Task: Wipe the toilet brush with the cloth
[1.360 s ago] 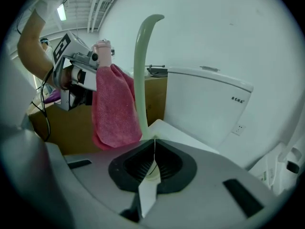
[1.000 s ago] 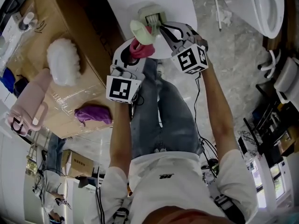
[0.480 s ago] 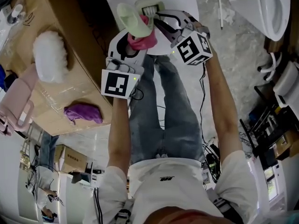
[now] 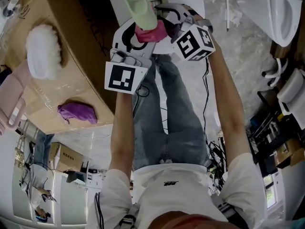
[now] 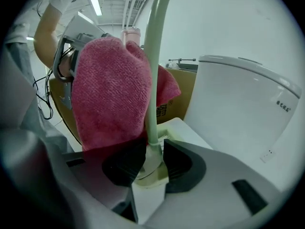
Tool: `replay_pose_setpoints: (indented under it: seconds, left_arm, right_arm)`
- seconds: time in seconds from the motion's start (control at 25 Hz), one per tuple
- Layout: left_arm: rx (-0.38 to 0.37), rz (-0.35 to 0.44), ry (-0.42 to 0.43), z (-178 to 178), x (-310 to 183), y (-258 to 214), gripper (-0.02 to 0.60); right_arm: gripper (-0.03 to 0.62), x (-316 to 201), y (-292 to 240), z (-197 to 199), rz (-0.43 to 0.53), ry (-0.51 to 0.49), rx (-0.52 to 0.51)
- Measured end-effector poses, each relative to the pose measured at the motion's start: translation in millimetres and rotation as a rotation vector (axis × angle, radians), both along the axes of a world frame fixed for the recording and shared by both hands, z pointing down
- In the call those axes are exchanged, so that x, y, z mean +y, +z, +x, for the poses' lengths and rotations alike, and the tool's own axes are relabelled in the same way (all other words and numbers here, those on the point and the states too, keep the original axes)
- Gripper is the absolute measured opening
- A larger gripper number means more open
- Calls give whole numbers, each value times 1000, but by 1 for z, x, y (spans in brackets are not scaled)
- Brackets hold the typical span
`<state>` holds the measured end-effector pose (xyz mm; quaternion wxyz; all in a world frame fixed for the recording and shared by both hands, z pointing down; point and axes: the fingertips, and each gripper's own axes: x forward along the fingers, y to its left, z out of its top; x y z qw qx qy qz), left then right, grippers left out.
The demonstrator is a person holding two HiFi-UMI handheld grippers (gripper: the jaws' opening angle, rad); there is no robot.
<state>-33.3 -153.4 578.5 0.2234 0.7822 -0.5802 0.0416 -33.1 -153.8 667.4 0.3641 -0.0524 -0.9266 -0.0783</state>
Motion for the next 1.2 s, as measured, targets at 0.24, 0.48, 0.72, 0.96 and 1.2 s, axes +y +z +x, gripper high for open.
replay_pose_setpoints:
  seconds: [0.24,0.48,0.72,0.96,1.2]
  left_arm:
    - [-2,-9,9,9,-12,14,179]
    - [-30,-20,26,12,-21,33,179]
    - [-59,-27,46,16,-26,40,123]
    - [-62,-28,46,12,-25,27,112]
    - [-21,12,13,10,-25,-2,104]
  right_arm:
    - [104,-3,6,-2,-23,14,-23]
    - [104,-2,4,-2,-32,18,-65]
    - [98,-4,5,-2,-14,14,-79]
    - [91,-3,6,-3,6,-4,-65]
    - [89,-2,6,-2,12,-12,-61]
